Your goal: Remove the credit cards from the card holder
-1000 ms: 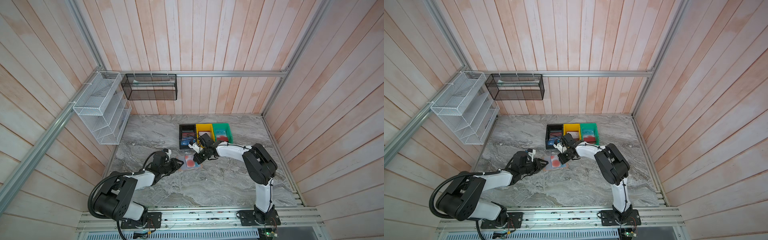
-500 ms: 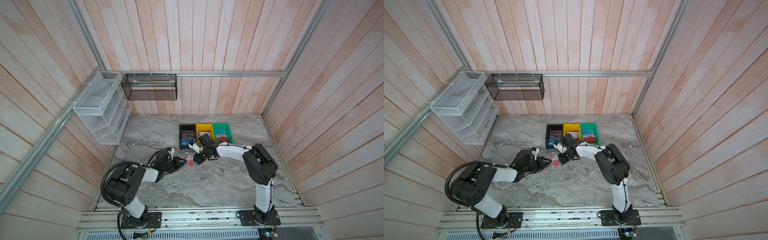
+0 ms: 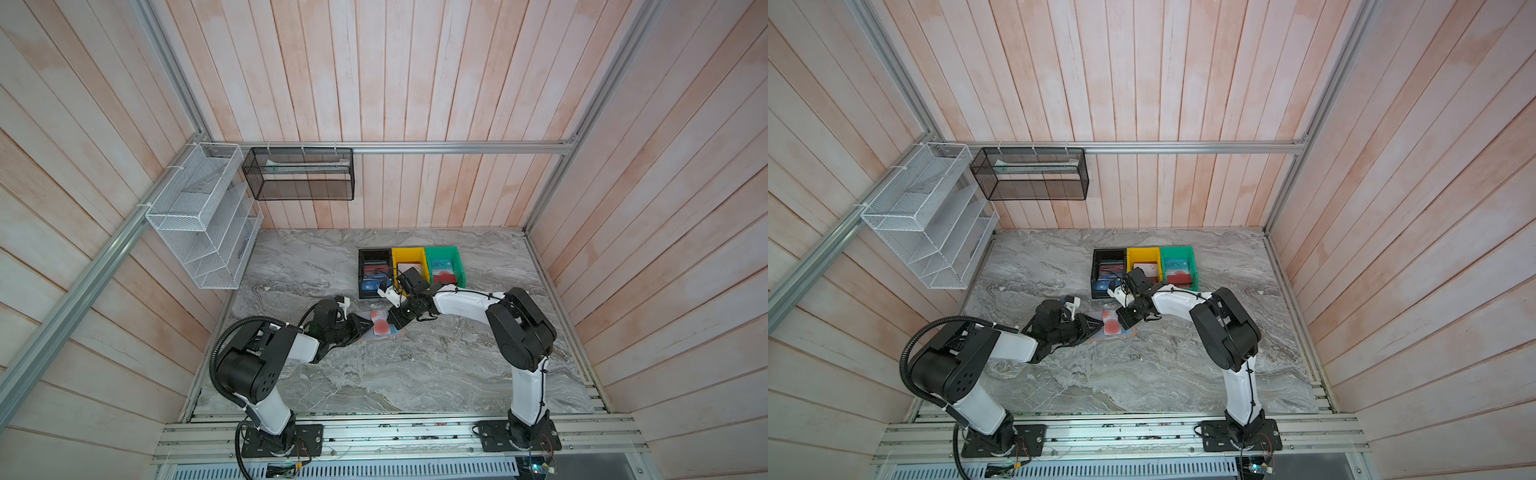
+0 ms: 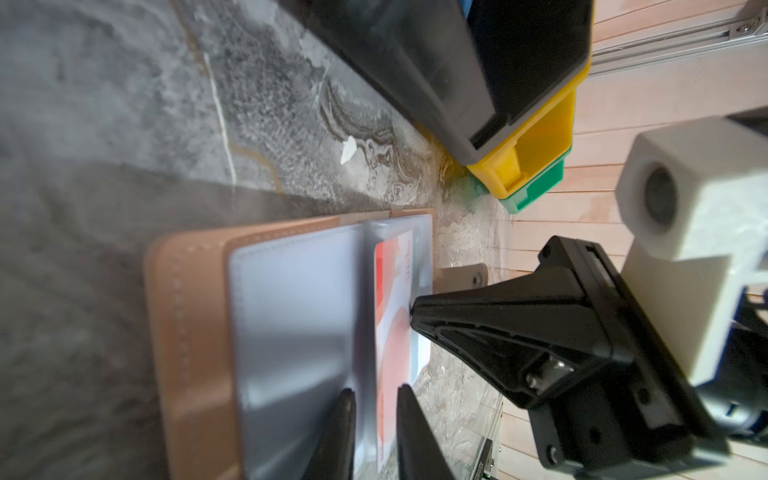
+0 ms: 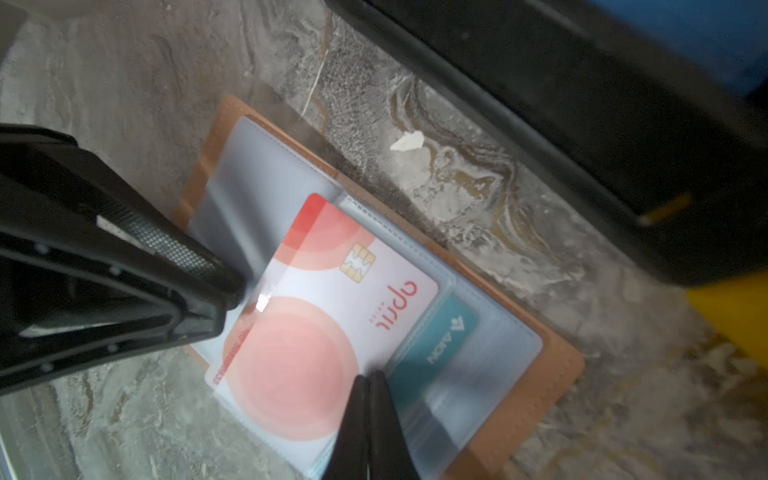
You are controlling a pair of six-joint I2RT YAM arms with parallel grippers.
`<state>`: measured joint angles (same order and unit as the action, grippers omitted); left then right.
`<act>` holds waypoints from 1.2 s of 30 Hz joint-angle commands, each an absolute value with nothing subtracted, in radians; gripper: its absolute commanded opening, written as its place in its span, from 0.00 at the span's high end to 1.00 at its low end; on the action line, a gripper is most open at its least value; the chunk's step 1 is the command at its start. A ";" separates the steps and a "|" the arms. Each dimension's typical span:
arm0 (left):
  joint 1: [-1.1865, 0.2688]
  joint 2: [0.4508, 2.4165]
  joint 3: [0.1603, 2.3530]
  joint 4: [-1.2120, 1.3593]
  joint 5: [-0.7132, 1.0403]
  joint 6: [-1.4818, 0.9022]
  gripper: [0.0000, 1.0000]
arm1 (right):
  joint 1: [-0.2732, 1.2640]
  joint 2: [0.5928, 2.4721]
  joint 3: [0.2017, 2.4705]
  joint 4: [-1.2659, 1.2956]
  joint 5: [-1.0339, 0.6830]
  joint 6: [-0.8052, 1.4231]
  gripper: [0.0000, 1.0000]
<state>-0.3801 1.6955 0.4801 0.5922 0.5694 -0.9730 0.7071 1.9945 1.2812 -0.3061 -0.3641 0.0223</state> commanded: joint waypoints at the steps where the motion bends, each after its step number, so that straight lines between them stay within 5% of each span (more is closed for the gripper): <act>1: -0.382 1.716 0.502 0.624 0.580 -0.971 0.80 | 0.709 2.000 1.244 -0.368 -0.346 0.012 0.97; 36: -0.383 1.759 0.524 0.635 0.600 -0.976 0.92 | 0.698 2.009 1.240 -0.374 -0.351 0.004 0.97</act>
<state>-0.3801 1.7473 0.5262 0.6178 0.5915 -0.9810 0.7040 1.9915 1.2751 -0.3031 -0.3653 0.0147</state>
